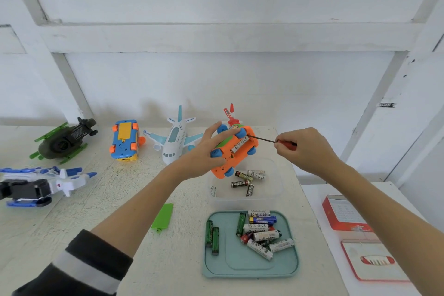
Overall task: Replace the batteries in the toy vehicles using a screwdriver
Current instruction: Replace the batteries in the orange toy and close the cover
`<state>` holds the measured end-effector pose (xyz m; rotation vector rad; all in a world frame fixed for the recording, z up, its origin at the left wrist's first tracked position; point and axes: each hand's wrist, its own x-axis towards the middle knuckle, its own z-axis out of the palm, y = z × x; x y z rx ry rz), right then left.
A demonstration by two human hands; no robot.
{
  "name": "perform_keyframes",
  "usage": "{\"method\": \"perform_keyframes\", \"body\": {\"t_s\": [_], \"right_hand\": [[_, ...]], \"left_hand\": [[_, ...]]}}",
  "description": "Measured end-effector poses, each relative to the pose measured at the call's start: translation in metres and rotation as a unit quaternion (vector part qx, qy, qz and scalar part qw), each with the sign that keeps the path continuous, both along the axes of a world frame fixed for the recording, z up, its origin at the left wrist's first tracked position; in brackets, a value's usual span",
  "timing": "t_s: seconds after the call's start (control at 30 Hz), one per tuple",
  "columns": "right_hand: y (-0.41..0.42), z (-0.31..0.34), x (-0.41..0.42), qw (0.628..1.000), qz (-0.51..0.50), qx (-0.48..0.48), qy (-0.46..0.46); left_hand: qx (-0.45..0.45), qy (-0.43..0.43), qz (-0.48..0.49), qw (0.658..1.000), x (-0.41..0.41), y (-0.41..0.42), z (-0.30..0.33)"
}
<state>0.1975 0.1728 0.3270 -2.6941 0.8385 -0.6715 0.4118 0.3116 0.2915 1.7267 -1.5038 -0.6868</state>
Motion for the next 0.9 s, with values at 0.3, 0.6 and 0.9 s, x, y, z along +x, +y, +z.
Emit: {"method": "perform_keyframes", "body": {"t_s": [0.3, 0.6, 0.9], "right_hand": [[-0.009, 0.01, 0.0, 0.999, 0.01, 0.024, 0.039], [-0.011, 0.0, 0.001, 0.998, -0.004, 0.034, 0.055], [0.016, -0.007, 0.019, 0.993, 0.05, 0.109, -0.006]], "left_hand": [[0.002, -0.113, -0.02, 0.993, 0.008, -0.001, 0.001], [-0.02, -0.064, 0.024, 0.997, 0.007, -0.002, 0.001], [-0.098, 0.249, 0.093, 0.959, 0.022, 0.032, -0.017]]}}
